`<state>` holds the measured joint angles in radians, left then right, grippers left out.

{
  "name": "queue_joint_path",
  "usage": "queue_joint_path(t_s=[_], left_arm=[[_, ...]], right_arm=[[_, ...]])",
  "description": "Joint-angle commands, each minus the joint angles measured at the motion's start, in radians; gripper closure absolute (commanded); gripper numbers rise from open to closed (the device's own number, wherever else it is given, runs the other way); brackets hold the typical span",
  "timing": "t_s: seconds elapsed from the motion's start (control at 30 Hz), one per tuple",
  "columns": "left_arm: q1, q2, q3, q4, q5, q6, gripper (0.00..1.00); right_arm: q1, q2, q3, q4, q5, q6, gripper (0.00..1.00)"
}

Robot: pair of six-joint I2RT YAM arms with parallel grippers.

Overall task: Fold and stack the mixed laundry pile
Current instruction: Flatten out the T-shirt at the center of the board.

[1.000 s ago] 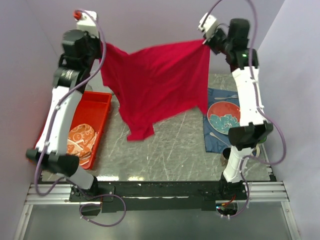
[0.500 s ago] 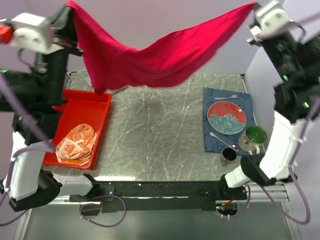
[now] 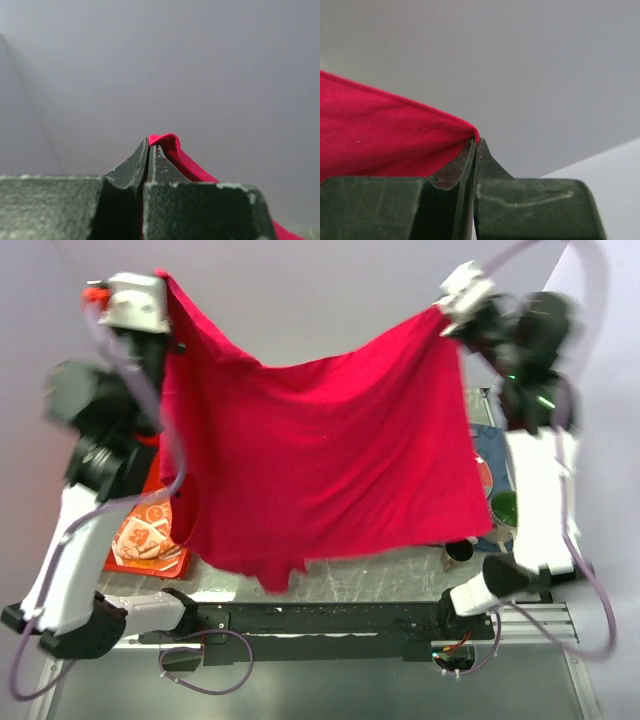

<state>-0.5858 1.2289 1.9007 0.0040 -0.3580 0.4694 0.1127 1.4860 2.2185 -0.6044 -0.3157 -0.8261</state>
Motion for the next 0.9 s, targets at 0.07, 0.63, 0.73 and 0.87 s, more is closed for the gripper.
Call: queue_joint_path(t_s=[0.07, 0.63, 0.73, 0.87], left_arm=[[0.265, 0.053, -0.406, 0.054, 0.239, -0.369, 0.99], [0.458, 0.758, -0.308, 0.166, 0.392, -0.609, 0.99], [0.461, 0.736, -0.287, 0.137, 0.381, -0.589, 0.99], [0.463, 0.672, -0.287, 0.099, 0.387, -0.548, 0.99]], right_arm=[[-0.018, 0.137, -0.397, 0.130, -0.026, 0.082, 1.00], [0.012, 0.746, -0.168, 0.222, 0.162, 0.008, 1.00], [-0.005, 0.723, -0.175, 0.239, 0.165, 0.028, 1.00], [-0.028, 0.671, -0.209, 0.241, 0.138, 0.067, 1.00]])
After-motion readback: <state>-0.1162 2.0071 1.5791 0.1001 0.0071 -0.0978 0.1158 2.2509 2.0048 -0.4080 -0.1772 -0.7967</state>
